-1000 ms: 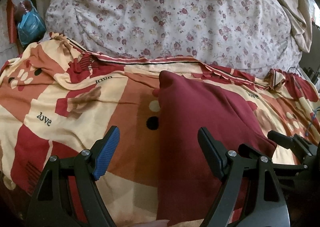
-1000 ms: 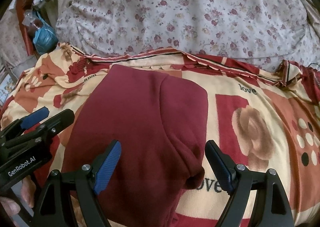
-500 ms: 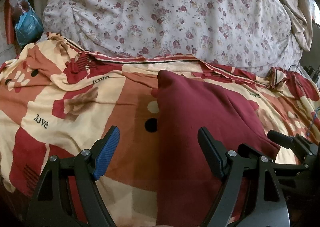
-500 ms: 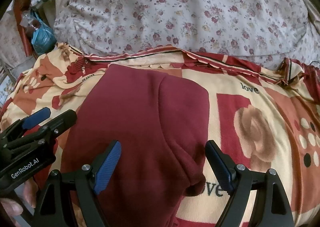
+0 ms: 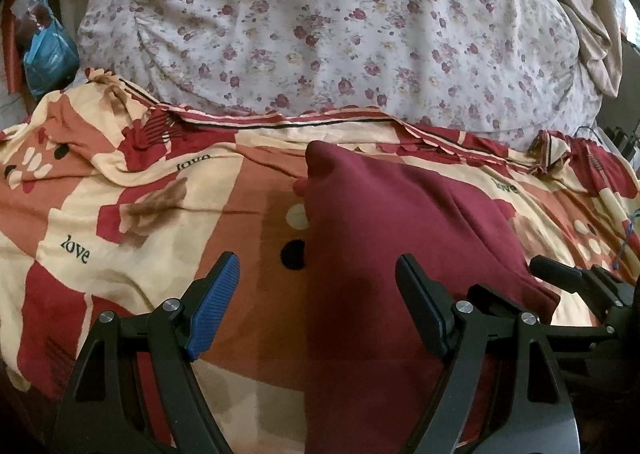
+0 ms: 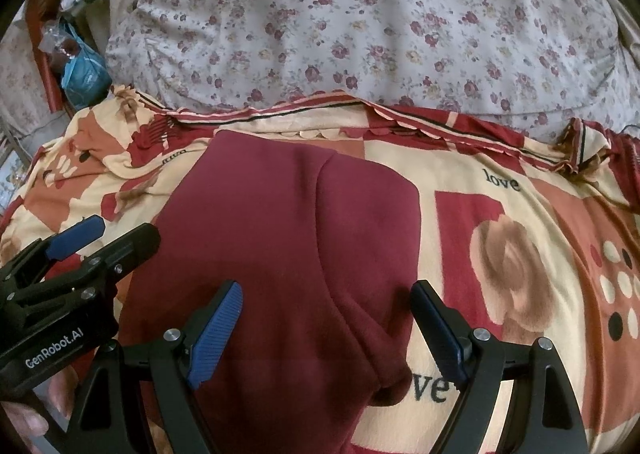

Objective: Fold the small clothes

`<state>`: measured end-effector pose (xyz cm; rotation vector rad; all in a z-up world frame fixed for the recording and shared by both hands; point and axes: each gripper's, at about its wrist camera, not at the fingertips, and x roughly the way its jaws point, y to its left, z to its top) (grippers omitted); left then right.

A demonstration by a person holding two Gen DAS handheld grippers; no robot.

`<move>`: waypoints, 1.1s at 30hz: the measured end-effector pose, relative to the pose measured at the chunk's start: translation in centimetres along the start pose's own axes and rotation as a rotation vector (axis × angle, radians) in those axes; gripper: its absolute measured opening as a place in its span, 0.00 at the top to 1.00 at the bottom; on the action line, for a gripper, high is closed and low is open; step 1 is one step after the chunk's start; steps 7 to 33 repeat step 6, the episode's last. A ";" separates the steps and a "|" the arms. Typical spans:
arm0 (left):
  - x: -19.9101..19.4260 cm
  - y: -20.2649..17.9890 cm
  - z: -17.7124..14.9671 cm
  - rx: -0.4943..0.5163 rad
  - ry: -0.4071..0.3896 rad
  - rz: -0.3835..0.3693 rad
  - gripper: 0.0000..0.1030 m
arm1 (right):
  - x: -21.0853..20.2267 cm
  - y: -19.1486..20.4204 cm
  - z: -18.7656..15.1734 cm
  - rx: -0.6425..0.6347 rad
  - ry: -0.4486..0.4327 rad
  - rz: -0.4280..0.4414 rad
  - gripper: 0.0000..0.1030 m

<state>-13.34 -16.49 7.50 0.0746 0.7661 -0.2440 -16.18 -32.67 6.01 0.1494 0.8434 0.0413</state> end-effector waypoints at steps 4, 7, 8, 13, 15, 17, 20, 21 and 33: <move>0.2 0.3 0.2 -0.001 -0.008 -0.025 0.22 | 0.0 -0.1 0.1 0.002 -0.006 0.004 0.19; 0.5 0.7 0.5 -0.003 -0.006 -0.021 0.22 | 0.0 -0.6 0.5 0.007 -0.021 0.011 0.19; 0.5 0.7 0.5 -0.003 -0.006 -0.021 0.22 | 0.0 -0.6 0.5 0.007 -0.021 0.011 0.19; 0.5 0.7 0.5 -0.003 -0.006 -0.021 0.22 | 0.0 -0.6 0.5 0.007 -0.021 0.011 0.19; 0.5 0.7 0.5 -0.003 -0.006 -0.021 0.22 | 0.0 -0.6 0.5 0.007 -0.021 0.011 0.19; 0.5 0.7 0.5 -0.003 -0.006 -0.021 0.22 | 0.0 -0.6 0.5 0.007 -0.021 0.011 0.19; 0.5 0.7 0.5 -0.003 -0.006 -0.021 0.22 | 0.0 -0.6 0.5 0.007 -0.021 0.011 0.19; 0.5 0.7 0.5 -0.003 -0.006 -0.021 0.22 | 0.0 -0.6 0.5 0.007 -0.021 0.011 0.19; 0.5 0.7 0.5 -0.003 -0.006 -0.021 0.22 | 0.0 -0.6 0.5 0.007 -0.021 0.011 0.19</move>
